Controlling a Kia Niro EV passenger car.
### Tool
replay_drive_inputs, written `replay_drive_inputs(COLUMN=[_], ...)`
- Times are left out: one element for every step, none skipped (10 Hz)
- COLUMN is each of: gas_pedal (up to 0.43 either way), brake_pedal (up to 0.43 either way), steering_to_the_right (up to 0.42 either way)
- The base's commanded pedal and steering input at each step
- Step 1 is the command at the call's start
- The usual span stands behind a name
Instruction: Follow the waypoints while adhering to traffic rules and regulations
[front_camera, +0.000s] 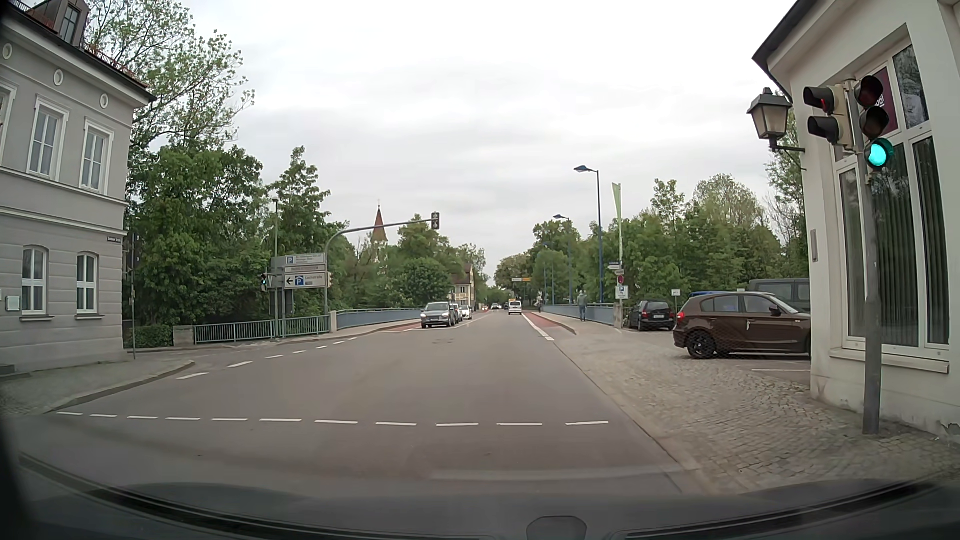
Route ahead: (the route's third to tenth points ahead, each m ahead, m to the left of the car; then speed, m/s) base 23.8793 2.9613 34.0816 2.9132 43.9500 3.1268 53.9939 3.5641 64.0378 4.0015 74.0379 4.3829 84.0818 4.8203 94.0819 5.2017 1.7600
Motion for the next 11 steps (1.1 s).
replay_drive_inputs(gas_pedal=[0.429,0.449,0.449,0.449,0.449,0.461,0.480,0.512,0.512,0.512,0.512], brake_pedal=[0.000,0.000,0.000,0.000,0.000,0.000,0.000,0.000,0.000,0.000,0.000], steering_to_the_right=[-0.016,-0.016,-0.015,-0.014,-0.013,-0.011,-0.001,0.007,0.006,0.005,0.004])
